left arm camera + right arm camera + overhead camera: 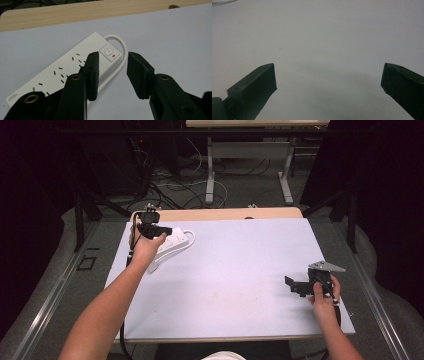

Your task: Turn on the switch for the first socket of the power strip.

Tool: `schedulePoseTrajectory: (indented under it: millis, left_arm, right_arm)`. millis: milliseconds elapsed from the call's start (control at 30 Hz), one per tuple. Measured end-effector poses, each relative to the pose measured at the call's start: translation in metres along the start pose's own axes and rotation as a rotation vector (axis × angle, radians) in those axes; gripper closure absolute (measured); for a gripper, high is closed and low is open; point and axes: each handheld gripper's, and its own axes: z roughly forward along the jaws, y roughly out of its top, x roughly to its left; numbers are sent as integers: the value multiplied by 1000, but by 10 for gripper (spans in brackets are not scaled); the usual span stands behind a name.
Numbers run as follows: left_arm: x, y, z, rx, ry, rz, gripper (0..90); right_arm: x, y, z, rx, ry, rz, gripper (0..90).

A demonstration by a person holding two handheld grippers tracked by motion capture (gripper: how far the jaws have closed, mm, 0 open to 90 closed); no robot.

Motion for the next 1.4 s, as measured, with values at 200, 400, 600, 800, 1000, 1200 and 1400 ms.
schedulePoseTrajectory:
  millis: [200,400,600,800,1000,1200,1400]
  left_arm:
    - [5,2,7,18,0,-14,648]
    - [8,2,13,7,7,-33,661]
    - [13,4,19,12,3,-40,667]
    - [15,5,26,21,-6,-43,697]
    - [16,5,35,35,0,-47,747]
    - [17,5,44,63,10,-52,805]
    - [17,3,55,97,42,-60,847]
  right_arm:
    - [1,0,0,5,3,5,0]
    - [1,-1,1,8,7,9,0]
    - [1,-1,2,9,8,5,0]
    - [0,-1,3,12,9,1,0]
    - [0,-1,3,16,11,2,0]
    - [0,-2,5,20,11,-2,0]
    - [0,-2,5,23,15,0,0]
